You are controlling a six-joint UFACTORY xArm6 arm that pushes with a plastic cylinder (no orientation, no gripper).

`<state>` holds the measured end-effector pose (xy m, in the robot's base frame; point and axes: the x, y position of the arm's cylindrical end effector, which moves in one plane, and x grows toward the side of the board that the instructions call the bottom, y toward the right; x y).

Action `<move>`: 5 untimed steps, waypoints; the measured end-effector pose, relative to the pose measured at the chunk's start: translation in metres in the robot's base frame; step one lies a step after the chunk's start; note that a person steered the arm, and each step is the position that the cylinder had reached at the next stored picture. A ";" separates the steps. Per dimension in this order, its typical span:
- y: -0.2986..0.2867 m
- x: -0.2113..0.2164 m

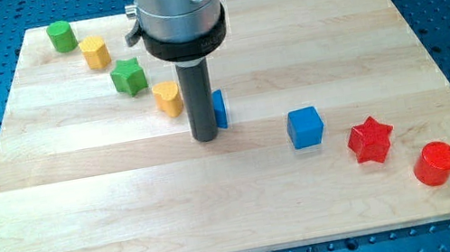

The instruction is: Slightly push the green star to the right

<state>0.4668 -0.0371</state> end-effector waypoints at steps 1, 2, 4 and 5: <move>-0.056 -0.003; -0.063 -0.021; -0.049 -0.059; -0.117 -0.043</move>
<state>0.4237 -0.1541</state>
